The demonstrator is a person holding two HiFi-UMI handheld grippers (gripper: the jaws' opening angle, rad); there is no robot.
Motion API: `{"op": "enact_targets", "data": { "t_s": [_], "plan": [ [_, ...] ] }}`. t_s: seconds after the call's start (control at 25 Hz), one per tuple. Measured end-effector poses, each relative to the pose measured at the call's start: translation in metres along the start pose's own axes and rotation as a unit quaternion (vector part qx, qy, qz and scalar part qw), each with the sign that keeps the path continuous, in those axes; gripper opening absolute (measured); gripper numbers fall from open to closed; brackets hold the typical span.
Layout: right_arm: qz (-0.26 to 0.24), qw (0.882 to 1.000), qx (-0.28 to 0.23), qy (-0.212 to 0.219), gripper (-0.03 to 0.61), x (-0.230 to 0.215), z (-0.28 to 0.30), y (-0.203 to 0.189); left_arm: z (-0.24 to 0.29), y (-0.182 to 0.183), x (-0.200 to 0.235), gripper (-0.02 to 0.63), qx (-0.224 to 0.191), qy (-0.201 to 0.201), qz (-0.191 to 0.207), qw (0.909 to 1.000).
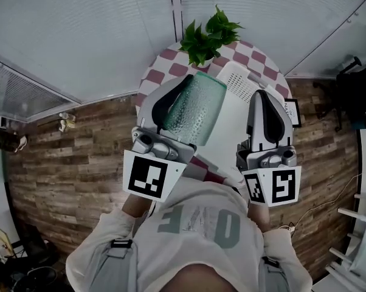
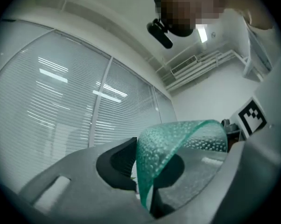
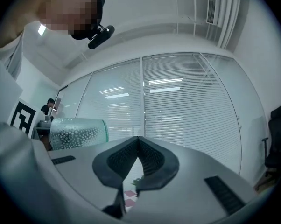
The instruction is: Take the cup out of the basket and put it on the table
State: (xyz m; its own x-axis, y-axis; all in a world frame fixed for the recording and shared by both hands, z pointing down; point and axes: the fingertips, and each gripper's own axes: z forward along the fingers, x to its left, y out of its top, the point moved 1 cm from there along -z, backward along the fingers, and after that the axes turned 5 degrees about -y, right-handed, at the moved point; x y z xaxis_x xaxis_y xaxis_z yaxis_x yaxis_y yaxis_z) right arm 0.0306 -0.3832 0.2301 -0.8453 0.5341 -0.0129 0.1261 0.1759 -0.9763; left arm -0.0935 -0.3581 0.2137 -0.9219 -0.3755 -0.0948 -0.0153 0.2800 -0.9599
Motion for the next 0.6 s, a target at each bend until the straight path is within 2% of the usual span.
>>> {"op": "enact_targets", "data": {
  "t_s": [0.08, 0.16, 0.36, 0.6],
  "plan": [
    [-0.013, 1.0, -0.009, -0.008, 0.011, 0.003, -0.003, -0.001, -0.009, 0.002, 0.0, 0.021, -0.029, 0.02, 0.001, 0.9994],
    [-0.011, 1.0, -0.01, -0.009, 0.011, 0.006, -0.006, -0.005, -0.015, 0.001, -0.002, 0.021, -0.04, 0.033, 0.007, 0.9986],
    [-0.008, 1.0, 0.014, -0.005, 0.011, 0.01, -0.006, -0.021, -0.012, -0.001, -0.005, 0.021, -0.04, 0.032, 0.0, 0.9987],
    [0.0, 1.0, 0.014, -0.01, 0.011, 0.004, -0.008, -0.019, -0.007, 0.002, -0.005, 0.021, -0.043, 0.031, 0.001, 0.9986]
  ]
}}
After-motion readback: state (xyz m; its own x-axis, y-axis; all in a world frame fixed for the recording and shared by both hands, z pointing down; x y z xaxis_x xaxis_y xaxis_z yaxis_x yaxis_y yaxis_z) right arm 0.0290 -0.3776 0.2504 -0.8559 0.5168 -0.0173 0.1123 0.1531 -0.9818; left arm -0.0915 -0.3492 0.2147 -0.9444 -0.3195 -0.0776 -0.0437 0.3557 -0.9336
